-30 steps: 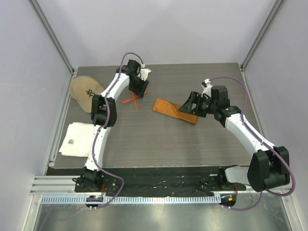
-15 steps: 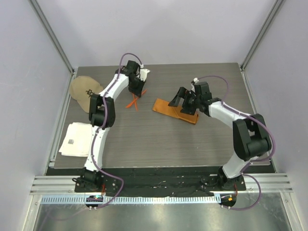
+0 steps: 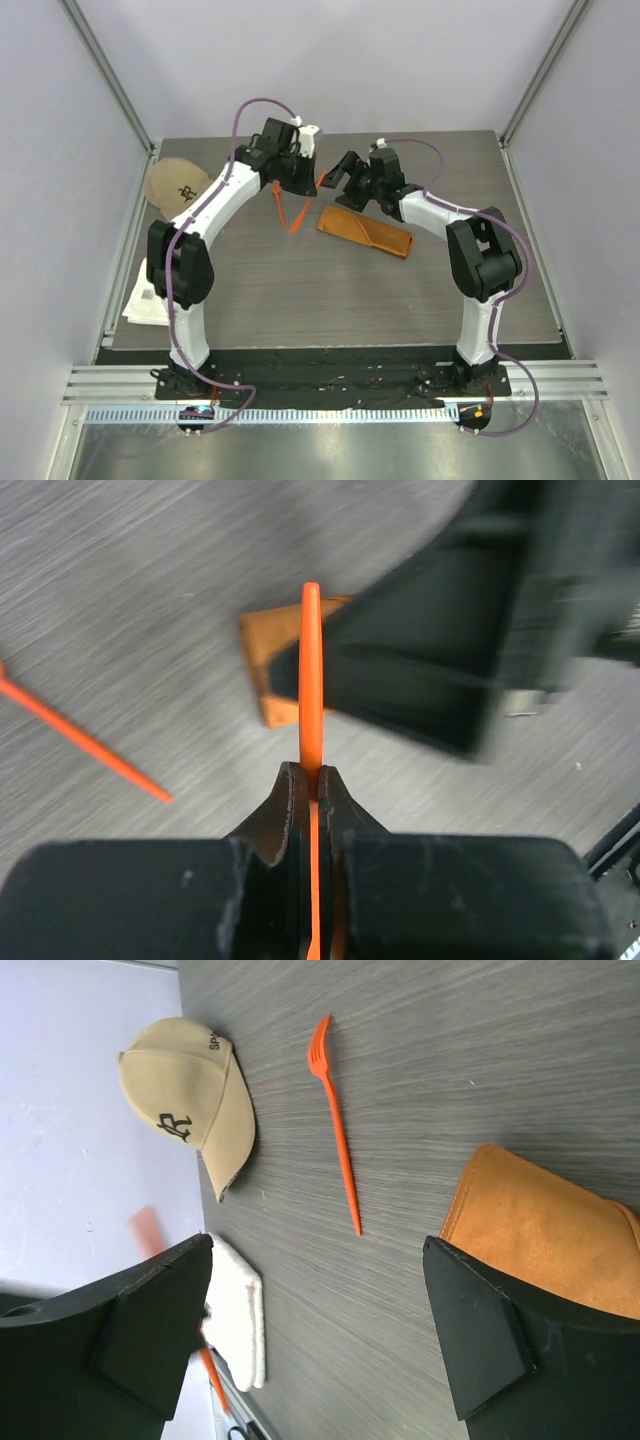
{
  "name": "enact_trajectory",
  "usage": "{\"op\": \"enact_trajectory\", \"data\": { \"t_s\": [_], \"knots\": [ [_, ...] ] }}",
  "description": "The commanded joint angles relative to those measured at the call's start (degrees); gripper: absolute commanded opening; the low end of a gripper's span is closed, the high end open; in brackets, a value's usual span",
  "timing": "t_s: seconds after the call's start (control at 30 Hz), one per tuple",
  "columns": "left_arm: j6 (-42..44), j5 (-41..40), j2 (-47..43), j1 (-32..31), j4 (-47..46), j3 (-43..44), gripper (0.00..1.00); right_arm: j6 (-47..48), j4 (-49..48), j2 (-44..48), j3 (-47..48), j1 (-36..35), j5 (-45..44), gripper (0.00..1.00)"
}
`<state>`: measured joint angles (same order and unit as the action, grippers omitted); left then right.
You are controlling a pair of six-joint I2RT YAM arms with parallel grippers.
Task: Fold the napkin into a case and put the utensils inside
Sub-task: Pass from the left arm to the right
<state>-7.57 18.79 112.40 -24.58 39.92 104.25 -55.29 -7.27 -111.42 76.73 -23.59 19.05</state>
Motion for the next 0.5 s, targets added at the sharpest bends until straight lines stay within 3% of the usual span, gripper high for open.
{"op": "enact_trajectory", "data": {
  "t_s": [0.0,0.1,0.2,0.47],
  "knots": [
    [-2.3,-1.0,-2.4,-4.2,-2.5,-1.8,0.00,-2.5,-3.9,-0.5,1.8,-1.2,-0.8,0.92],
    [-1.7,-2.3,-1.9,-6.0,-1.1,-0.6,0.00,-3.5,-6.3,0.0,-0.5,-1.2,-1.6,0.91],
    [-1.5,-2.4,-1.1,-7.2,0.8,1.0,0.00,-4.5,-7.5,0.0,-1.6,-1.1,0.7,0.82],
    [-2.4,-7.1,1.3,-7.4,3.5,2.6,0.00,1.5,-6.3,12.0,-11.2,1.1,-3.4,0.88]
  ]
}}
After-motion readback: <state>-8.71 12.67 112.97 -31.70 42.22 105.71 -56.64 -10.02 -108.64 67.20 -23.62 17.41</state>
